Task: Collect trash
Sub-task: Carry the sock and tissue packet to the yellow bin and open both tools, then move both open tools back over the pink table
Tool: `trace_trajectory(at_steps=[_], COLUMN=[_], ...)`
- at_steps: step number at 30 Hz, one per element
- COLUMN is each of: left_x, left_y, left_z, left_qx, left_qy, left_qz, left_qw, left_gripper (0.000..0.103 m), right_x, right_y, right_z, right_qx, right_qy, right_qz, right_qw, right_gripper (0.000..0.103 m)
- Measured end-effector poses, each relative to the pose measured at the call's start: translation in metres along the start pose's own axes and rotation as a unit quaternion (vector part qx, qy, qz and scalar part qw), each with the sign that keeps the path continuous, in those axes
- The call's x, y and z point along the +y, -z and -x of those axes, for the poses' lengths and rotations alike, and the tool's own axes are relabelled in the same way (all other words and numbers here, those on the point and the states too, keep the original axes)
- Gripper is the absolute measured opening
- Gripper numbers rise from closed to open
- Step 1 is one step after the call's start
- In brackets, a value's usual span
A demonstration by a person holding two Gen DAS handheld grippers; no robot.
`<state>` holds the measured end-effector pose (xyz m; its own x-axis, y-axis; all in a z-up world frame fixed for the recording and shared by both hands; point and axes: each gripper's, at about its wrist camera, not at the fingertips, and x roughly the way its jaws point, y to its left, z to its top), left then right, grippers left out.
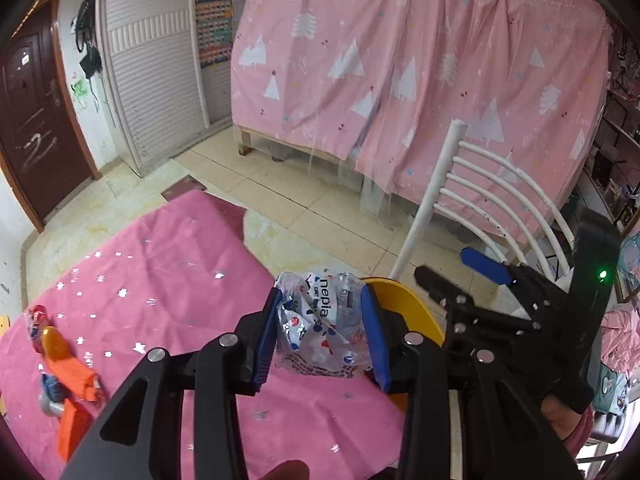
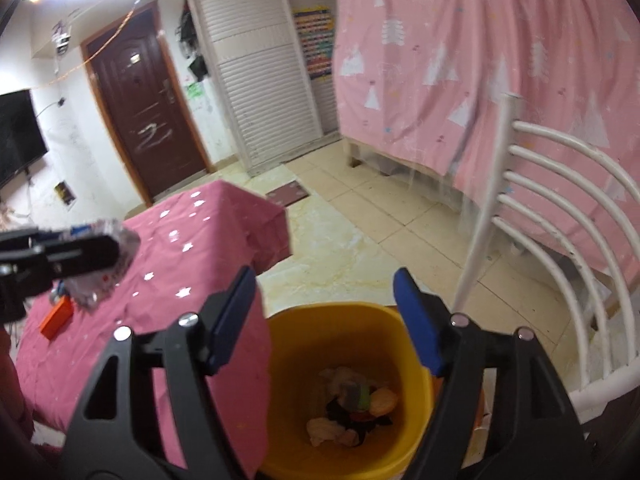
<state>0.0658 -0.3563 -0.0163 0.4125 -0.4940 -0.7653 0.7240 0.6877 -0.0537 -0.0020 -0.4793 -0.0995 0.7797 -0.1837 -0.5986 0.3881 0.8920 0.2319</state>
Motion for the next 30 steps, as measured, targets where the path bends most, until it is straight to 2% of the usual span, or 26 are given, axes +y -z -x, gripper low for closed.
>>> trace_trajectory(at_steps=[7,10,12,18,25,30], left_x=[-0.032,-0.047,-0.055,-0.061,-0.039,-0.017], left_y=[0.003,0.005,0.006,0.011,0.006,0.006], left_z=[-0.041,-0.053,-0.057,-0.055,-0.039,-0.020], left_qx=[0.034,0.045,0.049,0.047,0.033,0.011], left_qy=[0.024,0.033,0.034,0.025,0.018,0.005], left_qz=[-0.009,-0.020,-0.028,-0.034,-0.008,0.008], left_qw=[0.9991,0.9983,0.9979,0.9980,0.9993,0.9999], left_gripper=[0.035,0.048,0.061,0.073,0.075,0.075], right_x=[-0.040,-0.053,-0.058,-0.068,-0.058,-0.037], right_y=[-0.004,-0.005,-0.005,-0.005,-0.007,-0.011], right_z=[0.007,0.014,0.017,0.016,0.016,0.014], right_qx=[-0.020,-0.034,-0.040,-0.035,-0.029,-0.026], right_qy=[0.013,0.018,0.021,-0.010,-0.030,-0.041], right_qz=[-0.072,-0.094,-0.106,-0.132,-0.123,-0.101], right_qw=[0.997,0.995,0.993,0.991,0.991,0.994], right_gripper=[0.069,0.073,0.073,0.073,0.073,0.079])
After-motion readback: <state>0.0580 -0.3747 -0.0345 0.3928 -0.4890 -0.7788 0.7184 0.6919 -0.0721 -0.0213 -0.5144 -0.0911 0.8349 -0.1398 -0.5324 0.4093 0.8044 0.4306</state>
